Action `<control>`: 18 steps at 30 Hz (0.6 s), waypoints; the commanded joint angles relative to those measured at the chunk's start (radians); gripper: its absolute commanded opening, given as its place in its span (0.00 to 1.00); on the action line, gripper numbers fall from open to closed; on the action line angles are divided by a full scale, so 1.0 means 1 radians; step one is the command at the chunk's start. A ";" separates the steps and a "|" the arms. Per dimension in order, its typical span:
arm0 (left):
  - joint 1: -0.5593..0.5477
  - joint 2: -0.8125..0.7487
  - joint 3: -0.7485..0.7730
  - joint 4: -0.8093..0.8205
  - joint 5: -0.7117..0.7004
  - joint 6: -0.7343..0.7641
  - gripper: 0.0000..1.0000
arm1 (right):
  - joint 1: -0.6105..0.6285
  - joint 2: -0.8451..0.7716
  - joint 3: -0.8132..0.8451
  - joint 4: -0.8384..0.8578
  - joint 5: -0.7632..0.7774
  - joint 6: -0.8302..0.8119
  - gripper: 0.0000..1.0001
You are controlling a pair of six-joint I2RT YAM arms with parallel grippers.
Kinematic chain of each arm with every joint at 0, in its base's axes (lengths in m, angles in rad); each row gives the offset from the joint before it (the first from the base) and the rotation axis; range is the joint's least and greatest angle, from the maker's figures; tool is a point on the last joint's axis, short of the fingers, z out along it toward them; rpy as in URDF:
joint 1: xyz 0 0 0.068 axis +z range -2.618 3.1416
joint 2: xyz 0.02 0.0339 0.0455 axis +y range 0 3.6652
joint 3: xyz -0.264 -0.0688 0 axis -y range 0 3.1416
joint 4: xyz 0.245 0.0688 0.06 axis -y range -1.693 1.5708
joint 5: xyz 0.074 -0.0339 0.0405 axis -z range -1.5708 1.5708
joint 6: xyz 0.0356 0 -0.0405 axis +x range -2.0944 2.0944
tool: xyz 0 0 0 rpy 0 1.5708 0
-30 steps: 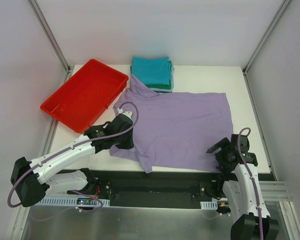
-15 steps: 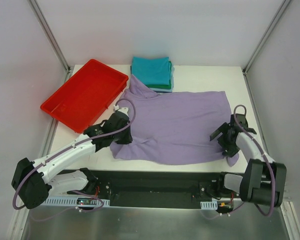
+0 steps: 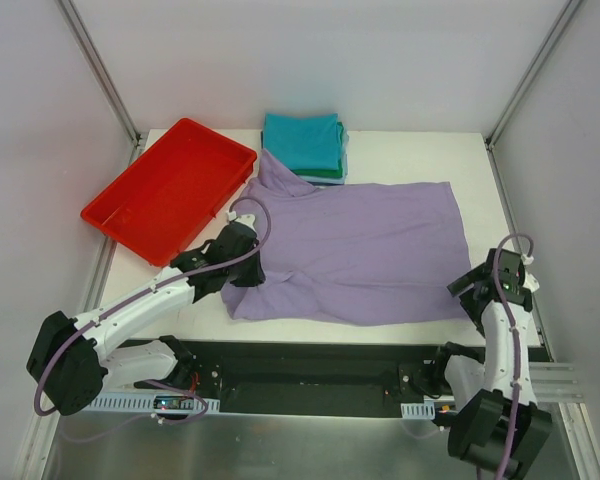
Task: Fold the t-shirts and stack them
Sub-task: Grap the side of the flattened tshirt closest away from the robot with both arms
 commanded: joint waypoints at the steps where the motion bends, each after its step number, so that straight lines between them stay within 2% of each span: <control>1: 0.010 -0.003 -0.012 0.042 0.026 0.011 0.00 | -0.085 -0.012 -0.060 0.000 -0.099 0.050 0.94; 6: 0.010 -0.009 -0.019 0.047 0.030 0.007 0.00 | -0.108 0.134 -0.067 0.120 -0.121 -0.006 0.73; 12: 0.010 -0.017 -0.025 0.050 0.032 0.002 0.00 | -0.111 0.338 -0.059 0.261 -0.169 -0.009 0.73; 14: 0.010 -0.018 -0.029 0.051 0.030 0.002 0.00 | -0.111 0.376 -0.060 0.286 -0.196 -0.011 0.69; 18: 0.010 -0.024 -0.030 0.053 0.027 -0.003 0.00 | -0.111 0.408 -0.070 0.297 -0.203 -0.023 0.50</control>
